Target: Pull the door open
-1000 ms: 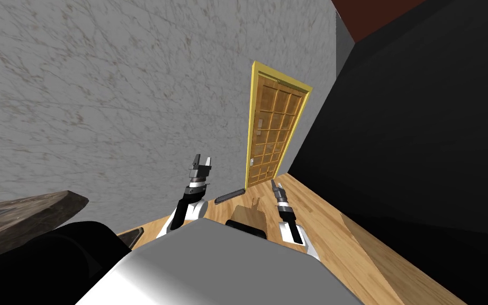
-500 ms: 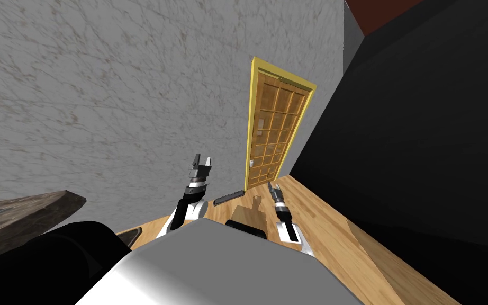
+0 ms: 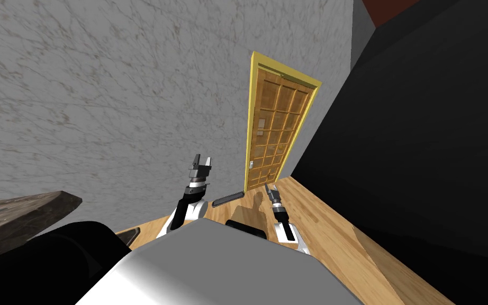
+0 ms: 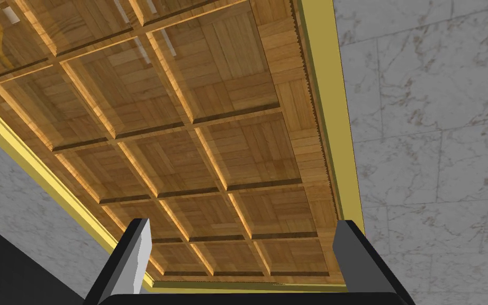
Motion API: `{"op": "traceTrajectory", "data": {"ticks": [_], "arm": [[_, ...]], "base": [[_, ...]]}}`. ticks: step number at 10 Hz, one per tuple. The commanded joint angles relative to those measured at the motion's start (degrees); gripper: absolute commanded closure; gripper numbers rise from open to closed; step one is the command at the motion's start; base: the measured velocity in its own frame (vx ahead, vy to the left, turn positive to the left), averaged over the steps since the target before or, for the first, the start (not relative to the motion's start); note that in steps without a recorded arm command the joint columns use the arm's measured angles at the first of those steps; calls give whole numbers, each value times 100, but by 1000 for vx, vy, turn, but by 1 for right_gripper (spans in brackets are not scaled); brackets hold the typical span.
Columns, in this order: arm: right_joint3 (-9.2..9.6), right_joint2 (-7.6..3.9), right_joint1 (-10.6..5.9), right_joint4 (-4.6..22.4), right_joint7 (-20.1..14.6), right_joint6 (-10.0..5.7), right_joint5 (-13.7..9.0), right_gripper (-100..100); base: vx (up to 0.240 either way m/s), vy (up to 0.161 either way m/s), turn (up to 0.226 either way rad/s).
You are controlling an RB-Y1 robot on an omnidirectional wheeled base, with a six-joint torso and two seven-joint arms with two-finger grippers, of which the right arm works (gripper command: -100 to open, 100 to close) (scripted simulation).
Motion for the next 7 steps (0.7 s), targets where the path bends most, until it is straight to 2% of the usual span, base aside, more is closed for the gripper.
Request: {"op": "traceTrajectory", "data": {"ticks": [1, 7], "arm": [[-10, -7, -74, 168, 80, -66, 13, -100], [72, 81, -355, 936, 721, -307, 217, -100]], "base": [[50, -29, 18], [74, -33, 35]]}}
